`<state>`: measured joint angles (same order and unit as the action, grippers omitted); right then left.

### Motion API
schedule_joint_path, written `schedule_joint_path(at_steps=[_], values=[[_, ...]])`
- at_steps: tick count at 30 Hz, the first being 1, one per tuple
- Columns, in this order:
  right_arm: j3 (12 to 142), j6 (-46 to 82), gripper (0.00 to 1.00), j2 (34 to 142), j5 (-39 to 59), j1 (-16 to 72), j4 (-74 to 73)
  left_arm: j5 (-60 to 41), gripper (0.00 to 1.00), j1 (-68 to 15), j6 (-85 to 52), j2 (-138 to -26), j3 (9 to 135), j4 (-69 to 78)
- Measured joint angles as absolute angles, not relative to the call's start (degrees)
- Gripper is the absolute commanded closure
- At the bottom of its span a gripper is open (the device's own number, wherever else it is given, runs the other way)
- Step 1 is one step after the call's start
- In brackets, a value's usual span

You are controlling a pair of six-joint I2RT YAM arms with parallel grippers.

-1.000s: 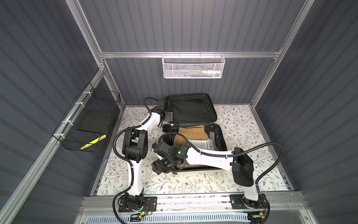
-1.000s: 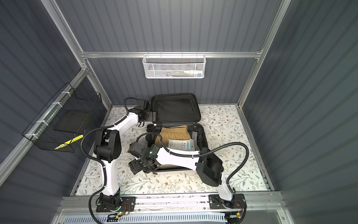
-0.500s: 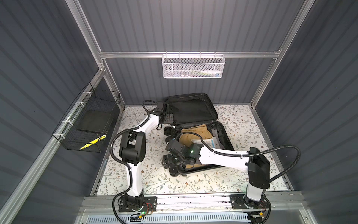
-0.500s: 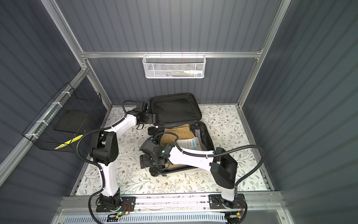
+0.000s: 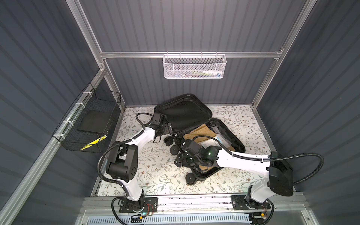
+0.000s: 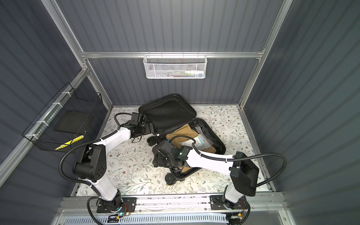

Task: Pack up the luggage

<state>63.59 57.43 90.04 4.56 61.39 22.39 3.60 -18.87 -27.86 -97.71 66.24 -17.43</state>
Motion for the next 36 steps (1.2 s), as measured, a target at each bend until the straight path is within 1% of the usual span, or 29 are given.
schedule_joint_path(at_steps=[6, 10, 17, 22, 31, 36], values=[[56.38, 57.21, 0.17, 84.47, 5.61, 55.24, 22.50, 3.51, 0.00, -22.15, -33.06, -91.26, 59.94, -16.34], [52.99, 55.31, 0.17, 82.08, 3.70, 48.36, 23.88, 3.14, 0.00, -24.67, -36.69, -87.42, 56.42, -15.66], [48.86, 50.48, 0.16, 84.07, -2.94, 36.71, 30.68, 2.02, 0.00, -27.27, -42.92, -81.58, 50.06, -15.03], [48.86, 48.14, 0.15, 82.39, -3.36, 35.88, 32.88, 2.07, 0.00, -27.83, -44.93, -78.46, 48.21, -16.97], [48.86, 47.07, 0.11, 73.03, -1.39, 35.88, 35.40, 1.80, 0.00, -27.83, -43.68, -74.02, 48.29, -22.50], [49.15, 46.11, 0.01, 69.60, -1.23, 35.86, 37.95, 1.58, 0.00, -27.83, -41.98, -73.97, 50.17, -24.91]])
